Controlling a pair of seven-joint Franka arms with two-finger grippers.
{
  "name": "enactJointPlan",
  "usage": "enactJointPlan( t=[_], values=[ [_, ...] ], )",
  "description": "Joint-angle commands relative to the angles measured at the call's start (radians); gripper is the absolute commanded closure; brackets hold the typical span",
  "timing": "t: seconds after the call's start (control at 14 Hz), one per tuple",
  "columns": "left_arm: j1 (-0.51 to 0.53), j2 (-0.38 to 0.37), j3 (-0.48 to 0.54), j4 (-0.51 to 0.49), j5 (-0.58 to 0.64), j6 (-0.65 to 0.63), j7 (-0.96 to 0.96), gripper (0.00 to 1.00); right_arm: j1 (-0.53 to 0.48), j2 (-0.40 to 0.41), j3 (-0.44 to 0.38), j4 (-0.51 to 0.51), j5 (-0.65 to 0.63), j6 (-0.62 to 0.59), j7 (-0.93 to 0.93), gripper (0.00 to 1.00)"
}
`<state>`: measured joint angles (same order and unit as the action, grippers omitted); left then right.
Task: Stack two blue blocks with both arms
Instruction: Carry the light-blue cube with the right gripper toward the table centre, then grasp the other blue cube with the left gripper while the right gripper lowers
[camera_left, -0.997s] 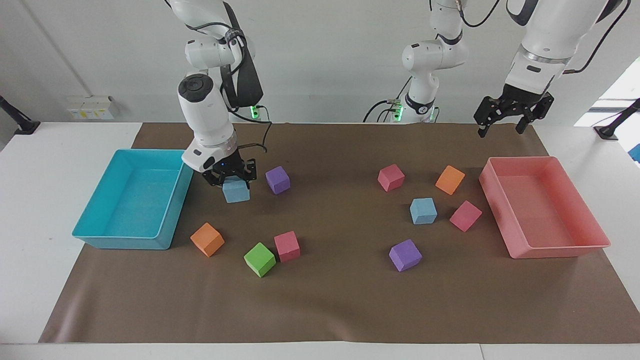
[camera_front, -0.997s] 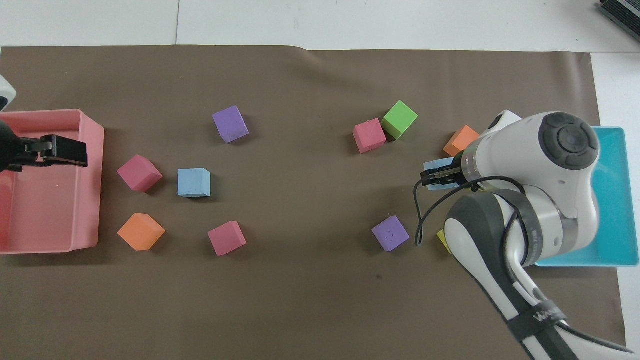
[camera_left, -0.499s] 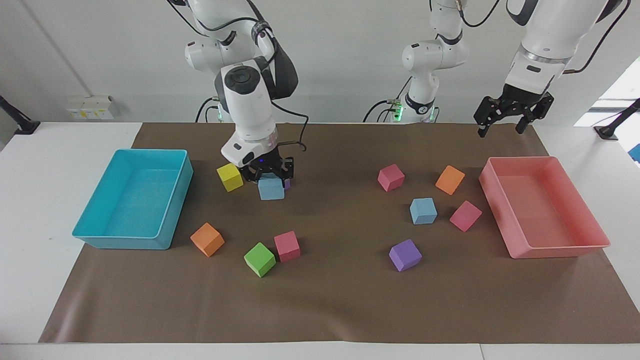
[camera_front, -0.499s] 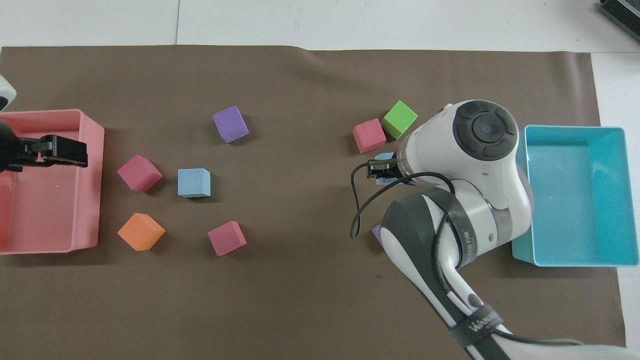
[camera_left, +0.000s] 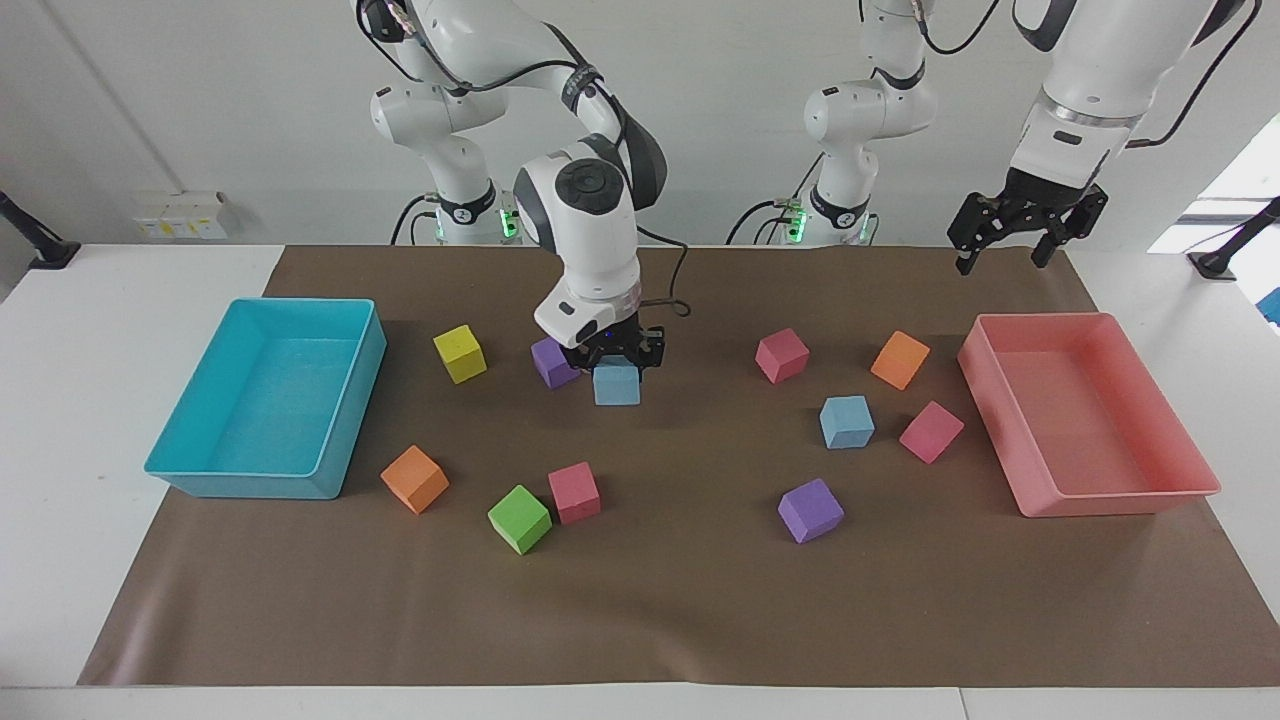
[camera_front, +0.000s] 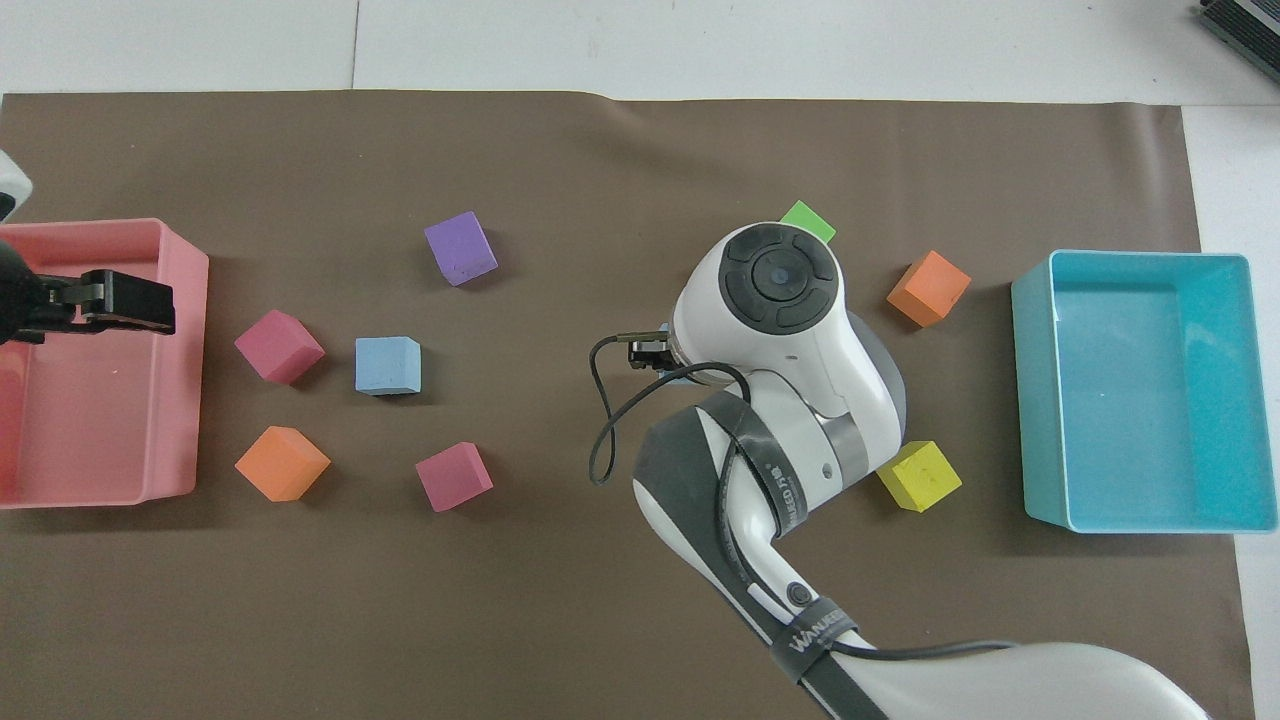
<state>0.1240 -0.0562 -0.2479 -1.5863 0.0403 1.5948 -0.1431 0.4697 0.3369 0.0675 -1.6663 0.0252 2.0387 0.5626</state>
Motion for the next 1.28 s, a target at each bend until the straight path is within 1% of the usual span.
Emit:
enactJointPlan(
  t=[0.0,0.21,0.28,0.5,0.78,0.93,1.07,1.21],
  values=[
    [0.014,-0.008,-0.007,-0.001,-0.016,-0.013,0.008,0.0,0.053,0.102,-0.005,0.077,-0.008,0.023,0.075,1.0],
    [0.01,-0.028,-0.007,-0.041,-0.023,-0.009,0.013,0.0,0.075,0.148,-0.002,0.08,-0.034,0.096,0.12,1.0],
    [0.005,-0.028,-0.007,-0.053,-0.043,-0.012,0.014,0.0,0.078,0.162,-0.002,0.08,-0.033,0.109,0.125,1.0],
    [0.005,-0.028,-0.007,-0.135,-0.069,-0.006,0.022,0.0,0.112,0.201,-0.002,0.071,-0.031,0.178,0.161,1.0],
    [0.006,-0.027,-0.007,-0.173,-0.072,0.007,0.017,0.0,0.106,0.2,-0.006,0.048,-0.034,0.178,0.177,1.0],
    [0.008,-0.027,-0.007,-0.195,-0.086,0.033,0.017,0.0,0.107,0.198,-0.011,0.033,-0.045,0.175,0.175,1.0],
    [0.006,-0.025,-0.007,-0.211,-0.086,0.056,0.014,0.0,0.096,0.195,-0.008,0.026,-0.089,0.155,0.14,1.0],
    [0.002,-0.024,-0.007,-0.234,-0.086,0.085,0.01,0.0,0.098,0.192,-0.006,0.026,-0.09,0.138,0.096,1.0]
  ],
)
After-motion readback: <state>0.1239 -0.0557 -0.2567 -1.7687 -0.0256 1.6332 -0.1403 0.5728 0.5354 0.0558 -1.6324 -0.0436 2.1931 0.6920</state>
